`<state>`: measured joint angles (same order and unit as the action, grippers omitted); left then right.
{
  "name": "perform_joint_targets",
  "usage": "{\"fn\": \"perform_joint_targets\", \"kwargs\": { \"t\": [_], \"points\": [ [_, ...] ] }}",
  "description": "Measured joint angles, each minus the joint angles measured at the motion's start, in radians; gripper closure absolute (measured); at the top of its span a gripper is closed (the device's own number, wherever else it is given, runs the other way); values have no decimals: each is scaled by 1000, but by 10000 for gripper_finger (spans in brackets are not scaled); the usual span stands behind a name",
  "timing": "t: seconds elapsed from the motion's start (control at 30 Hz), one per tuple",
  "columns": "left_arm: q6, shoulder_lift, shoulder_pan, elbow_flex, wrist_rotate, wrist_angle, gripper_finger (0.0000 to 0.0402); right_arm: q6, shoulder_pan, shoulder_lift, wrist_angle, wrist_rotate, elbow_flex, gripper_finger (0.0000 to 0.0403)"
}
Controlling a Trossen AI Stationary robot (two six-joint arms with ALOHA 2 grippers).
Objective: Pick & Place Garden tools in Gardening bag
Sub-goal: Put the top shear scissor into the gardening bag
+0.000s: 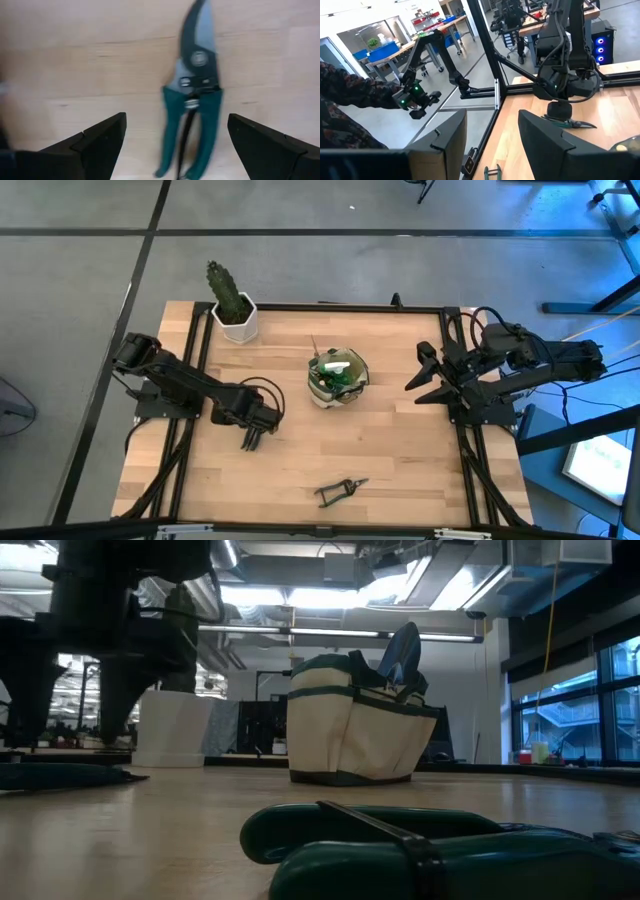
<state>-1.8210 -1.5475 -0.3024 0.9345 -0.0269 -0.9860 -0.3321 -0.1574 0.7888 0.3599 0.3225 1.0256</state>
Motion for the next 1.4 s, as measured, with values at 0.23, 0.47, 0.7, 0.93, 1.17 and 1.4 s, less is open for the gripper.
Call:
{"fn": "perform_joint_targets", "kwargs": {
  "t": [0.23,0.47,0.7,0.93,1.17,1.4],
  "points": [
    [43,-10,-18,1,8,54,57,0,0,16,-7,0,0,222],
    [27,-10,-26,-59,17,166,57,0,0,21,-5,4,0,222],
    [9,-10,-44,-99,38,209,57,-21,-1,22,-4,7,0,222],
    [43,-10,-68,-110,40,258,57,-26,-1,22,-4,7,0,222],
    [24,-10,-84,-110,22,290,56,-26,-1,22,-4,6,0,222],
    [-23,-10,-84,-110,11,257,56,-26,-1,22,-3,6,0,222]
  ]
}}
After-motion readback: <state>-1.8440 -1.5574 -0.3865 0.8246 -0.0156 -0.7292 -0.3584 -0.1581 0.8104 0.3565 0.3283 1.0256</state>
